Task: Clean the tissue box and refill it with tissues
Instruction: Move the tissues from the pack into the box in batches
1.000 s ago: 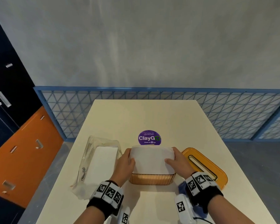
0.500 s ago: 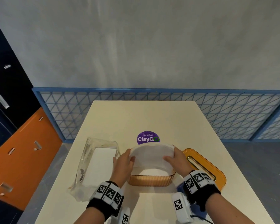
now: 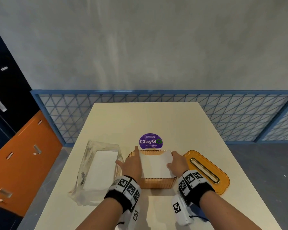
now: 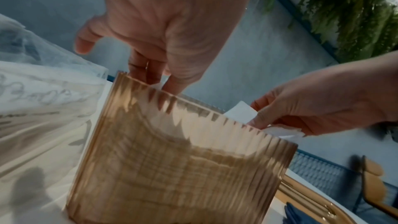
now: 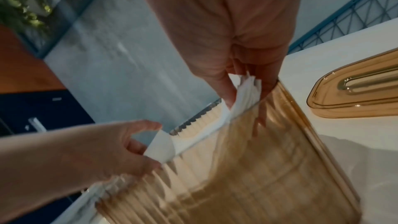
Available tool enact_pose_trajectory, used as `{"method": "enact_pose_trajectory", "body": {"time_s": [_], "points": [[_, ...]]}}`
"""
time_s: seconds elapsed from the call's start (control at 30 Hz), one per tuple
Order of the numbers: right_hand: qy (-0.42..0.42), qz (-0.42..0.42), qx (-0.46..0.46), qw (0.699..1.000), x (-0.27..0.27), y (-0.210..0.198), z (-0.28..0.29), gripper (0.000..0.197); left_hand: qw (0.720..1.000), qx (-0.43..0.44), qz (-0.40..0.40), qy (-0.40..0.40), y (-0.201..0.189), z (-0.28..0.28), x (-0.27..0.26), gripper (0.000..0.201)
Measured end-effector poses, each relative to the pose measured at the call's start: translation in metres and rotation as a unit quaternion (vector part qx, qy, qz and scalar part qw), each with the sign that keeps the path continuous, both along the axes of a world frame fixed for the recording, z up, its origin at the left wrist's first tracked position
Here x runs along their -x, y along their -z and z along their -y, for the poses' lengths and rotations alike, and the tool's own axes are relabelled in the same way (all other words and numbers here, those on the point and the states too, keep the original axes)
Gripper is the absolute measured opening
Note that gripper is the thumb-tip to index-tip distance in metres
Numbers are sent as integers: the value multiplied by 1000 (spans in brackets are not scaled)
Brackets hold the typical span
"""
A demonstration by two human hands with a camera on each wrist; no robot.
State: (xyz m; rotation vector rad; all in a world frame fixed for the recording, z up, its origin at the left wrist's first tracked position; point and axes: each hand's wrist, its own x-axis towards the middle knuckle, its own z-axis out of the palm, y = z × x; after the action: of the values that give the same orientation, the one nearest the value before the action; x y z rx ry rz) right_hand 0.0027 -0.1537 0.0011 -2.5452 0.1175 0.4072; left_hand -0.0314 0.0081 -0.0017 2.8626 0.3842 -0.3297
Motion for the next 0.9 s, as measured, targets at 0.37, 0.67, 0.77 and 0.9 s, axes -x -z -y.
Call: {"method": "enact_pose_trajectory", "body": {"time_s": [0.37, 0.67, 0.77, 0.9], "points": [[-194, 150, 202, 948, 13, -4, -9, 48, 989, -28, 47, 137, 16, 5, -7, 47], [-252, -100, 197, 942, -1, -10, -11, 55, 976, -28, -134, 170, 9, 9, -26, 46], [-257, -99, 208, 939, 2, -15, -11, 59, 981, 9, -114, 155, 9, 6, -23, 45], [-209, -61, 172, 961, -2, -12, -5, 49, 987, 142, 8, 71, -6, -10, -25, 33]]}}
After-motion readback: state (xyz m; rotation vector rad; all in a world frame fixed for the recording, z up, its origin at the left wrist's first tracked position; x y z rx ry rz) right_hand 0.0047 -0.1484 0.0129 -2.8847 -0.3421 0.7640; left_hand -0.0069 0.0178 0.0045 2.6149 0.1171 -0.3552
